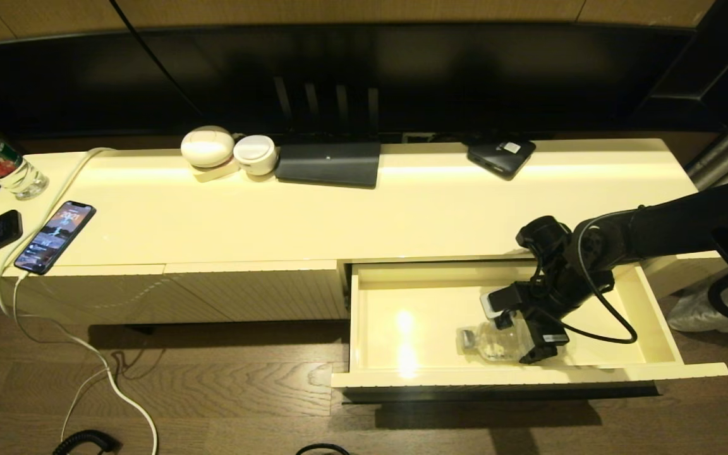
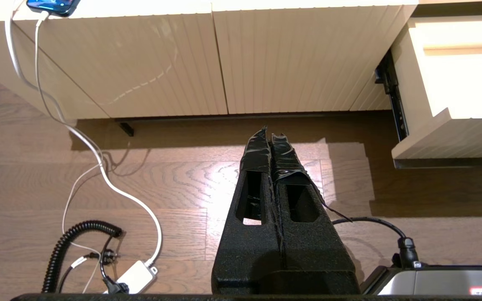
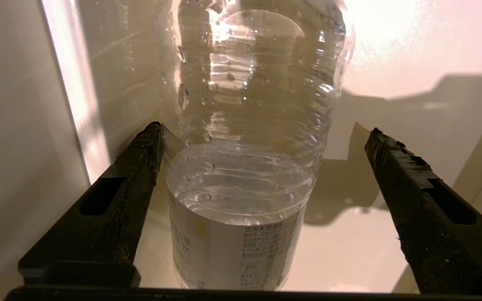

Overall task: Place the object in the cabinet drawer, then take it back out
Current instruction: Take the mineral water out of the drawer and put it on the table

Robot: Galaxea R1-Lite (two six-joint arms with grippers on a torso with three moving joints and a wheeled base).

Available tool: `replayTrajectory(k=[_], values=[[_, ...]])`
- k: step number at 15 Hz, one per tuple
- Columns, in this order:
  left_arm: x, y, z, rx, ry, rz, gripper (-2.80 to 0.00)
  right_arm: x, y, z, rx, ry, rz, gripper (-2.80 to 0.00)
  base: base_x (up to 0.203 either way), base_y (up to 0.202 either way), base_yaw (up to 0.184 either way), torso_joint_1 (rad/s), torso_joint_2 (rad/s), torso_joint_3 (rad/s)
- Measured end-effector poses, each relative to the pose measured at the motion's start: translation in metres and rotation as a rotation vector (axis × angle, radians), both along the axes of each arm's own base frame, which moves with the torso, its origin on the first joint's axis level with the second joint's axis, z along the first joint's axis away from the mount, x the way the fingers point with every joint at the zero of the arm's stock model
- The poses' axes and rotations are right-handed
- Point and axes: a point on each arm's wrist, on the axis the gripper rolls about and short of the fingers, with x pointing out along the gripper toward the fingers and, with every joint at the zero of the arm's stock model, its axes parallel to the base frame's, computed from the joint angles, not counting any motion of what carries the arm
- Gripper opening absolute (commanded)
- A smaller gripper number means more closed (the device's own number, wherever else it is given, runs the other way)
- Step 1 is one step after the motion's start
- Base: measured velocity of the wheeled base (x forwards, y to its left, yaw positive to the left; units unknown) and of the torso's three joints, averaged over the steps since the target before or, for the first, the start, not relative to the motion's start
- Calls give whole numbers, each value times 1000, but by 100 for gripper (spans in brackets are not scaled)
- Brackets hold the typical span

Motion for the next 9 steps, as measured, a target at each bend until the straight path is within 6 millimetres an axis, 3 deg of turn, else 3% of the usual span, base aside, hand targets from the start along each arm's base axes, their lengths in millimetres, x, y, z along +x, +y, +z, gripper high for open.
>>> replayTrajectory(k=[9], values=[[0, 0, 0, 0, 0, 0, -280, 3, 9, -4, 12, 5, -15, 0, 0, 0, 0, 0, 0, 0]])
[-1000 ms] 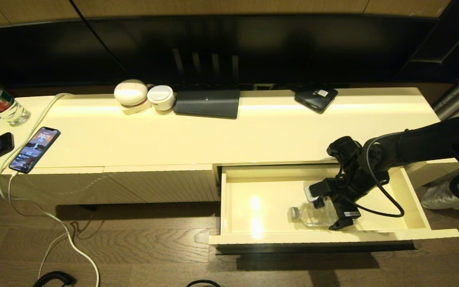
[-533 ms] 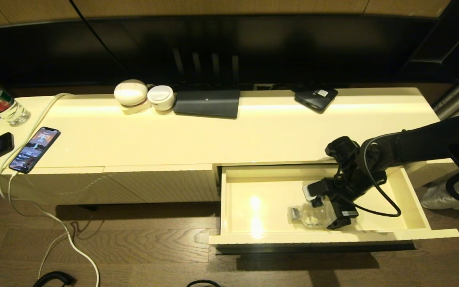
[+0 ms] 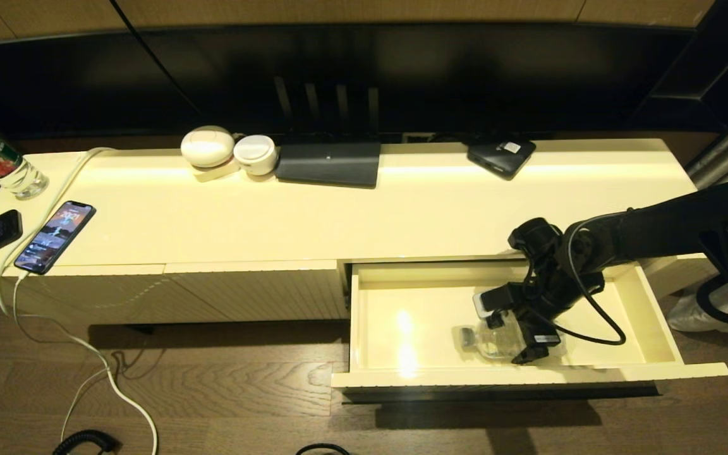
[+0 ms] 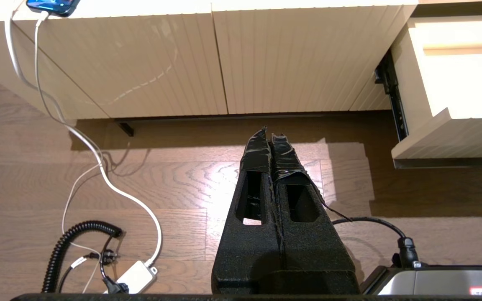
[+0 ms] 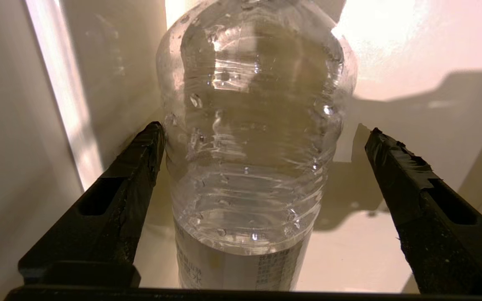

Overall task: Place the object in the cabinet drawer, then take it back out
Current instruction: Take the mineral water out of the drawer and put it on the table

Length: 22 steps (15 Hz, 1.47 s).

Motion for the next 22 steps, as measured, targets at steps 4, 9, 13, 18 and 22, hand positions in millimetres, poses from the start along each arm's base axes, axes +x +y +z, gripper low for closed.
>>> replayTrajectory(k=[4, 9, 13, 18, 22], values=[[0, 0, 0, 0, 0, 0, -280, 0, 1, 1, 3, -3, 3, 0, 0, 0, 0, 0, 0, 0], [0, 0, 0, 0, 0, 0, -280, 0, 1, -1, 2, 4, 1, 0, 0, 0, 0, 0, 0, 0], [0, 0, 0, 0, 0, 0, -280, -1, 1, -1, 12, 6, -1, -280, 0, 0, 0, 0, 0, 0], [0, 0, 0, 0, 0, 0, -280, -1, 3, 2, 23, 2, 6, -280, 0, 0, 0, 0, 0, 0], [0, 0, 0, 0, 0, 0, -280, -2, 3, 3, 23, 2, 7, -280, 0, 0, 0, 0, 0, 0]])
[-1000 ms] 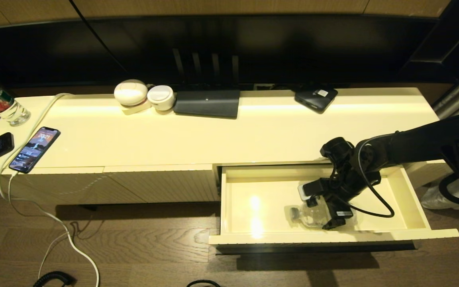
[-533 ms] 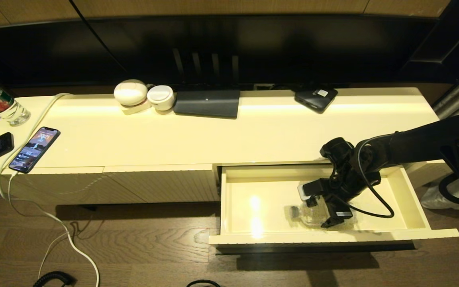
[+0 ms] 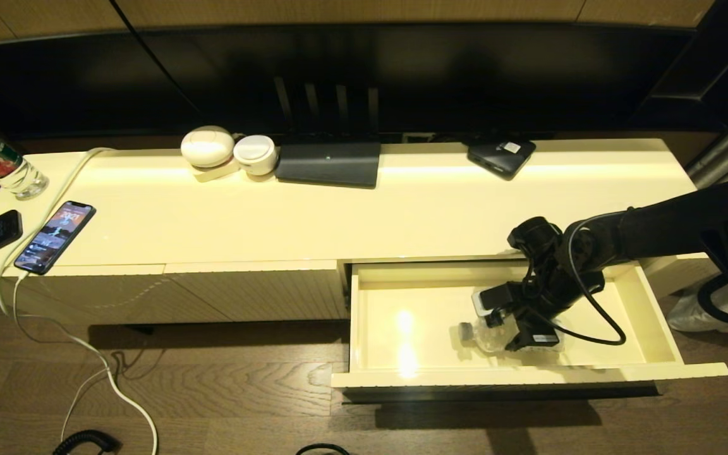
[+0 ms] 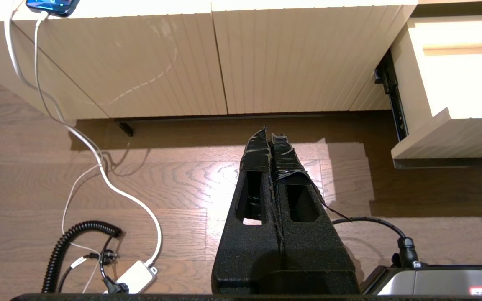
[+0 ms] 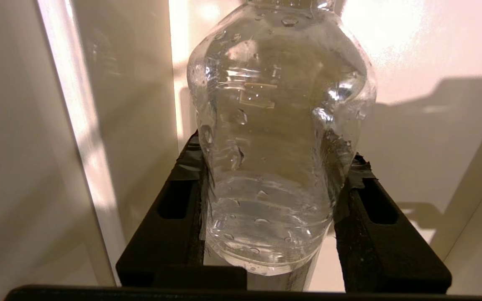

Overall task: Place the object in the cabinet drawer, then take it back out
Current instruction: Take the mineral water out of the drawer and put it on the table

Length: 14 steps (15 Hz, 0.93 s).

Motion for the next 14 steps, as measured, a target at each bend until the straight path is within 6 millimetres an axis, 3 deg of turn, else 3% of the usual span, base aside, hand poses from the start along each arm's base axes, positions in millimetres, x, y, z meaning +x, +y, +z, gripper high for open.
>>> replayTrajectory(k=[14], values=[[0, 0, 0, 0, 0, 0, -280, -6, -2, 5, 1, -1, -1, -280, 0, 0, 0, 0, 0, 0]])
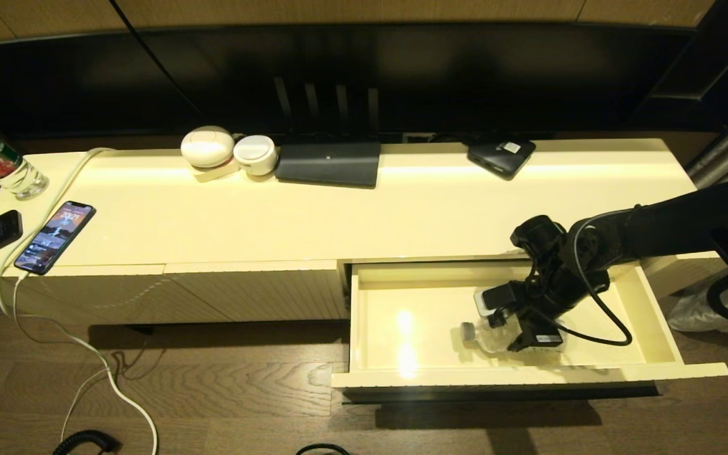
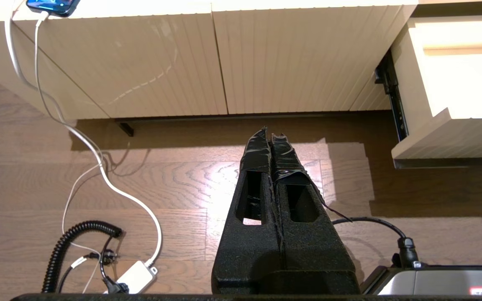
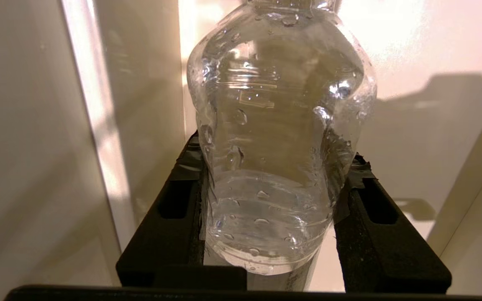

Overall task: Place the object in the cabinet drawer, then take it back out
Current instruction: Take the mineral water out of the drawer and put it on the table

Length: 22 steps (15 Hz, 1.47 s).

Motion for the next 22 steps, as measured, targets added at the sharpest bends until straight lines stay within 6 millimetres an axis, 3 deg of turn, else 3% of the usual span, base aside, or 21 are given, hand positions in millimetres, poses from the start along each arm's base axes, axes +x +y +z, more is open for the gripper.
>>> replayTrajectory(k=[5, 10, 15, 19, 22], values=[[0, 0, 0, 0, 0, 0, -280, -15, -5, 21, 21, -32, -15, -280, 0, 0, 0, 0, 0, 0], [0, 0, 0, 0, 0, 1, -280, -40, -22, 71, 86, -132, -103, -280, 0, 0, 0, 0, 0, 0], [0, 0, 0, 0, 0, 1, -280, -87, -33, 124, 187, -252, -183, -280, 0, 0, 0, 0, 0, 0], [0, 0, 0, 0, 0, 0, -280, -108, -30, 172, 456, -459, -384, -280, 0, 0, 0, 0, 0, 0], [0, 0, 0, 0, 0, 1, -280, -103, -30, 202, 747, -667, -658, -280, 0, 0, 0, 0, 0, 0]])
